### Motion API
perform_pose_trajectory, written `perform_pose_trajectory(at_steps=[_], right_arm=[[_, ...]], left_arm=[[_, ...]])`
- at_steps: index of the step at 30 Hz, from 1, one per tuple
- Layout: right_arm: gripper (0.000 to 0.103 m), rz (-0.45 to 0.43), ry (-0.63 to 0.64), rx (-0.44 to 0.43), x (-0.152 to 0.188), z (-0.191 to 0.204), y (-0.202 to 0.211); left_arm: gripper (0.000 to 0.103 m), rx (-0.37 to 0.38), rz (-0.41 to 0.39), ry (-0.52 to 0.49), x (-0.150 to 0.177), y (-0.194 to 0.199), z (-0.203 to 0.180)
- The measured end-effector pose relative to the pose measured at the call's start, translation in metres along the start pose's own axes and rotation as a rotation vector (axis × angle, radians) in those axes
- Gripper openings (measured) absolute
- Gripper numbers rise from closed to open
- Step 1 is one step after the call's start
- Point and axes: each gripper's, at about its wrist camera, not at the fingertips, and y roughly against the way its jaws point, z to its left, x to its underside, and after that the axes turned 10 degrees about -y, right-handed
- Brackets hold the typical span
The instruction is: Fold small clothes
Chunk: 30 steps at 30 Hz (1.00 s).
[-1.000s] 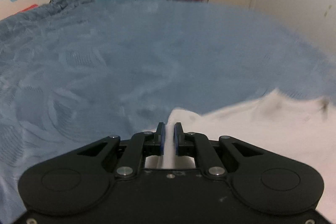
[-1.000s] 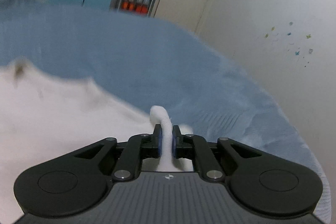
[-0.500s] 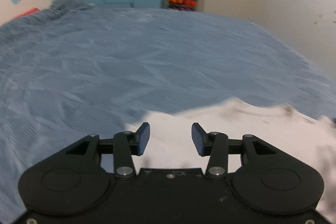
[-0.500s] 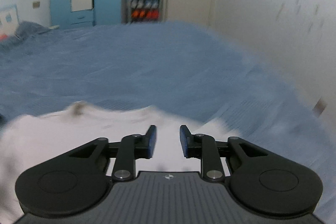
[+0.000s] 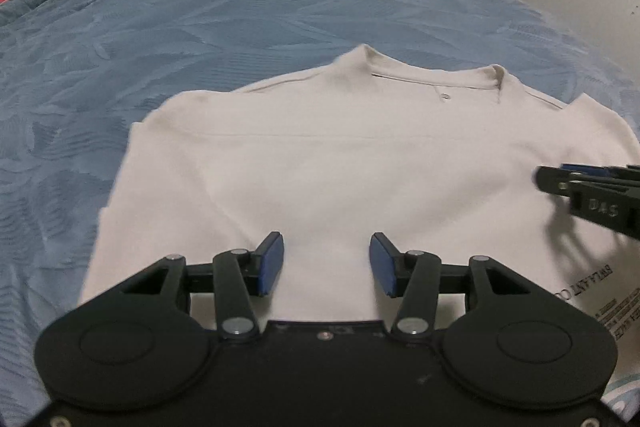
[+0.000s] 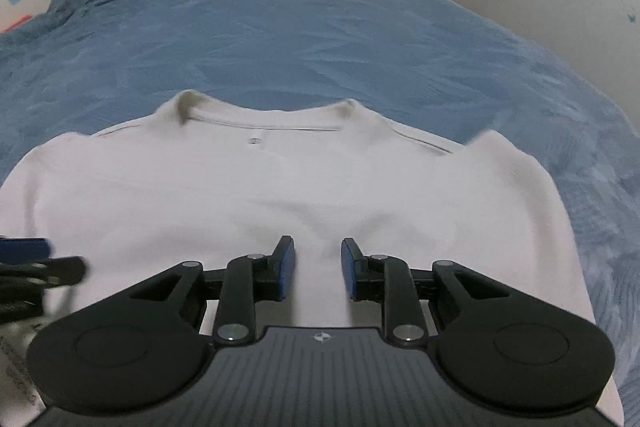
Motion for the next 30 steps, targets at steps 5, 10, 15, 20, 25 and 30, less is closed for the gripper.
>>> perform_pose_trajectory(at_steps=[5,10,15,20,25,30], right_arm=[[0.026,-0.062,0.021,0.134,0.003,-0.031,0.000],[0.019,-0.040,-0.205,0.199,-0.007,-0.112,0.015],[0.038,-0.086,-0.333,0.201,-0.016,-0.141,0.052],[0.038,-0.156,-0.320,0.058,-0.016,-0.127,0.126],[0.041,-0.131,-0.271,0.123,0.020,-0.117,0.168],[0.041,-0.010,-0.365,0.151,0.048,-0.133,0.162]], left_arm=[[0.049,-0.029,-0.002,0.026,0.006,0.006,0.031],[0.052,-0.011,-0.040,0.032,0.017,0.027,0.046],[0.059,-0.133,-0.006,0.023,0.032,0.025,0.066],[0.057,-0.112,-0.015,0.069,0.035,0.044,0.069],[0.057,-0.012,-0.064,-0.049,0.037,0.088,0.021],[0.057,0.127,-0.076,-0.140,0.038,0.092,-0.033]])
